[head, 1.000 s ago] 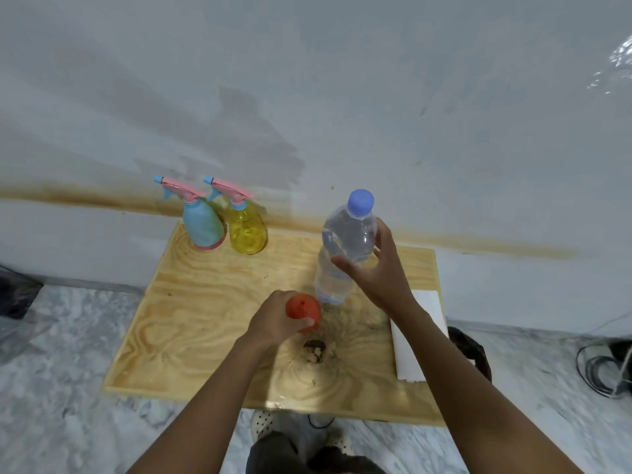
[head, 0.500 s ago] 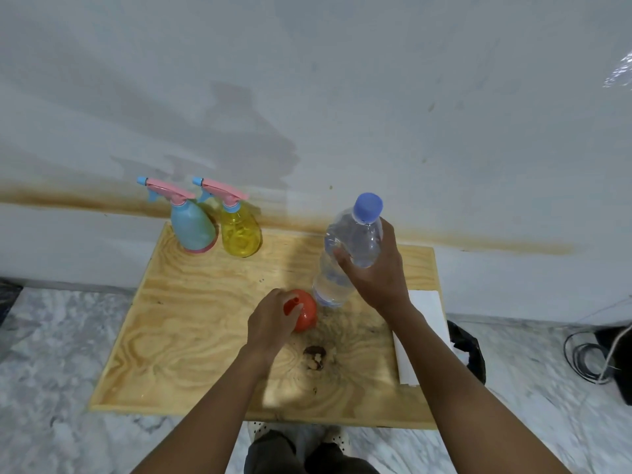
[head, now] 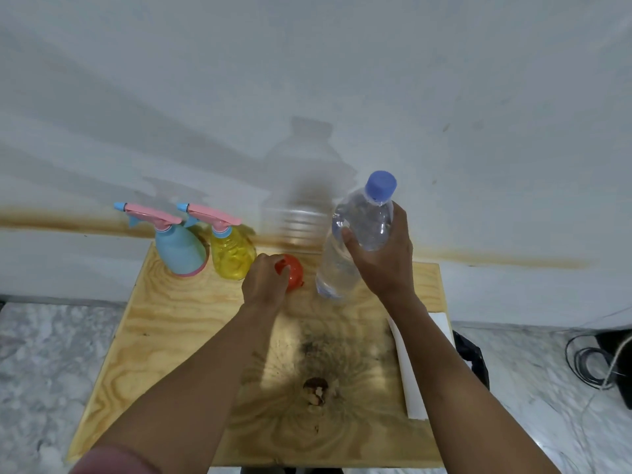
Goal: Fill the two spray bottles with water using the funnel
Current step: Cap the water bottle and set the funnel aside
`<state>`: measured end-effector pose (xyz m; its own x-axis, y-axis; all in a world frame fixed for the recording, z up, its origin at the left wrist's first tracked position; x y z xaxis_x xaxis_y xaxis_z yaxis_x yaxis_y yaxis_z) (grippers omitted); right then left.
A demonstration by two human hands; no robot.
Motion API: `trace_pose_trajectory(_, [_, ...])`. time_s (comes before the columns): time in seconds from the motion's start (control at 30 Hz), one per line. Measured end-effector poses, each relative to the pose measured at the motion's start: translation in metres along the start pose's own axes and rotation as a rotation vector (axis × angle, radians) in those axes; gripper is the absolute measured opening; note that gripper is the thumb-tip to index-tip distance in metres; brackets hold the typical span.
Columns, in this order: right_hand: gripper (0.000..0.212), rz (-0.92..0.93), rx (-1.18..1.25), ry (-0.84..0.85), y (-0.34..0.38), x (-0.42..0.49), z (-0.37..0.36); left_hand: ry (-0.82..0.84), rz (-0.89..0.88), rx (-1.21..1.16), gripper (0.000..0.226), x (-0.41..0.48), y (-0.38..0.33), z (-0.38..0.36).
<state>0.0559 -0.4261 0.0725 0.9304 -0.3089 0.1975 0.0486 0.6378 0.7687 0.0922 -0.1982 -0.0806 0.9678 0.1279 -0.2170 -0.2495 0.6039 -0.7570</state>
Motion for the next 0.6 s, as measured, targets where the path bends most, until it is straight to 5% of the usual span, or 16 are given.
trace_pose_trajectory(0.6, [0.069,-0.02,0.068,-0.001,-0.005,0.017,-0.022,-0.042,-0.008,-0.093,0.04,0.015,0.007,-0.014])
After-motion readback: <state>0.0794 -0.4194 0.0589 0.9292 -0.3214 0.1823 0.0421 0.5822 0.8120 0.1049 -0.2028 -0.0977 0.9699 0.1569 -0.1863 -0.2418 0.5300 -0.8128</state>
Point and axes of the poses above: each hand's wrist, its own x-axis towards the middle knuckle, its own z-axis out of the back of the hand, y = z × x, the point moved 9 cm from there along x, towards the middle knuckle, and after that the axes turned 11 degrees about -x, right-handed, at the moved point
